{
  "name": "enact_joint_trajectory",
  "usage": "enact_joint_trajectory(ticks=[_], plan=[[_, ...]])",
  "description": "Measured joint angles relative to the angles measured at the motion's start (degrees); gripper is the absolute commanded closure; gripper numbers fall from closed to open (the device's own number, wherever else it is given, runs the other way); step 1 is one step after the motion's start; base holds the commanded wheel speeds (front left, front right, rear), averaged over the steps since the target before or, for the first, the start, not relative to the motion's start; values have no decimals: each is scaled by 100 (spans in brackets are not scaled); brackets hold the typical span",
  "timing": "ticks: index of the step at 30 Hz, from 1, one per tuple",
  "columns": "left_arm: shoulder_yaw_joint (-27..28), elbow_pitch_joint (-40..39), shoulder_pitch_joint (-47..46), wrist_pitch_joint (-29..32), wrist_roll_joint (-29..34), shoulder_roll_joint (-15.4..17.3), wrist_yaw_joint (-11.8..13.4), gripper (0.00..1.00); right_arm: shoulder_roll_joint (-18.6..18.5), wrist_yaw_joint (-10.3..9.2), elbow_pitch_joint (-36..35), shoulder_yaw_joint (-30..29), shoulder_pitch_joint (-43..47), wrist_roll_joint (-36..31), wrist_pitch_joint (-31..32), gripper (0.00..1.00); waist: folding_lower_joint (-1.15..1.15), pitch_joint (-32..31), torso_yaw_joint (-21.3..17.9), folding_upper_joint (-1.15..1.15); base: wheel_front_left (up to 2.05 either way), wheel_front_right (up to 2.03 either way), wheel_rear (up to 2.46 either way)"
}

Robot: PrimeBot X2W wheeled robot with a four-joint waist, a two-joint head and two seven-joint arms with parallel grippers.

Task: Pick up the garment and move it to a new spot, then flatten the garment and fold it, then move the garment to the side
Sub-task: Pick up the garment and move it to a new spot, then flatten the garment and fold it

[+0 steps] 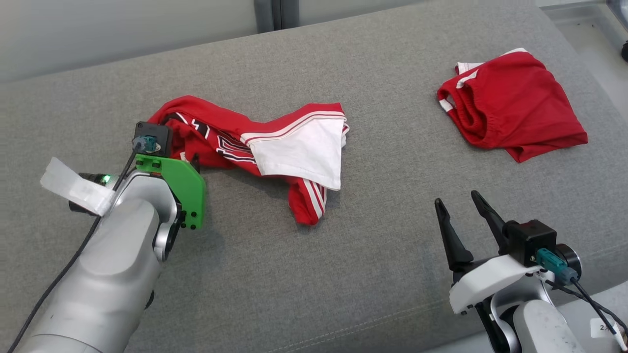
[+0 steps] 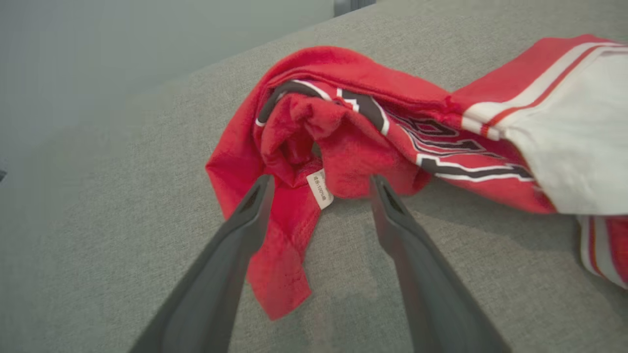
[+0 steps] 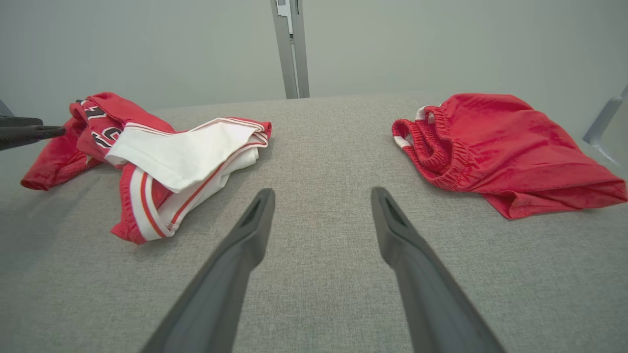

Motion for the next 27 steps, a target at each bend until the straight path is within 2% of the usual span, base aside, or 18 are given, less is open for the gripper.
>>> enact_joint_trajectory(ticks=[2,3,8,16,27], plan=[[-191,-146,-64,-59,102,-54,-199,0,0,0,57,-1,32,-1,2,0,0,-192,61,0,0,0,0],[-366,-402,-166,-75,212,-193,-301,0,-1,0,80,8,88,-1,9,0,0,-317,89,0,0,0,0],[-861,-949,-152,30,443,-537,-488,0,1,0,64,54,116,0,51,0,0,-478,55,0,0,0,0],[-1405,-1234,115,302,670,-686,-602,0,-1,0,-20,44,124,0,59,0,0,-416,-174,0,0,0,0],[-2020,-1014,-31,397,1201,-715,-662,0,-2,0,0,46,47,104,-54,0,0,-68,-441,0,0,0,0]])
